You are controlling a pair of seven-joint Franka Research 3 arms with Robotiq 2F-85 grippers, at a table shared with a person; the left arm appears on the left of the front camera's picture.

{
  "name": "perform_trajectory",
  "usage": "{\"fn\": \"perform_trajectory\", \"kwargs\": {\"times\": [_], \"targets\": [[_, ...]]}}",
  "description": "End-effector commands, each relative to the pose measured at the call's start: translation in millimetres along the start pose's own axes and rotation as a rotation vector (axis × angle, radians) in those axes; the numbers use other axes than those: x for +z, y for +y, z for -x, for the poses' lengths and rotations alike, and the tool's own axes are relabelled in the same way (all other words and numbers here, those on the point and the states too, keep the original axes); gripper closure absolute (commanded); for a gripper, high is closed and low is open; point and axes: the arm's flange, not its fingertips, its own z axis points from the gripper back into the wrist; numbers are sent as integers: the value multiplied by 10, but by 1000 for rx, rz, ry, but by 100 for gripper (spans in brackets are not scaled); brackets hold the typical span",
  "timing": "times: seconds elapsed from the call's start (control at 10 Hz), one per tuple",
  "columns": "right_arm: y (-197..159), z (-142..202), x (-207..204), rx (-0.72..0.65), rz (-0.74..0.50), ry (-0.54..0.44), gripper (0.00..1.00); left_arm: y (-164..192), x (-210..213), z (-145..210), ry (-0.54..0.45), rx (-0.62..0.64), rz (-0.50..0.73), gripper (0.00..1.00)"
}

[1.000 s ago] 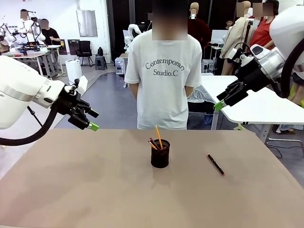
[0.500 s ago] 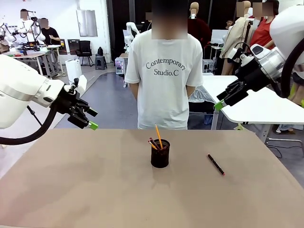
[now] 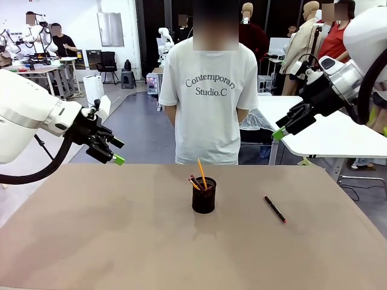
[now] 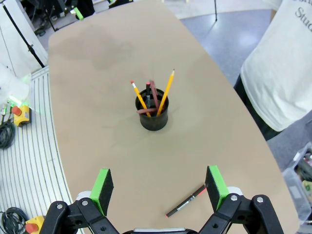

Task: Place the pens into the pen holder.
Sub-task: Pick up a writing instrument from the table and place it into the Pen holder.

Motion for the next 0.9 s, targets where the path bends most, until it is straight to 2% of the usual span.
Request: {"fn": "perform_trajectory", "kwargs": {"times": [0.0,0.8], "targets": [[-3,-10,7,-2,-4,-5,0,0,26,-11,9,10,-5,0],[-3,-10,7,-2,-4,-5,0,0,26,-11,9,10,-5,0]]}}
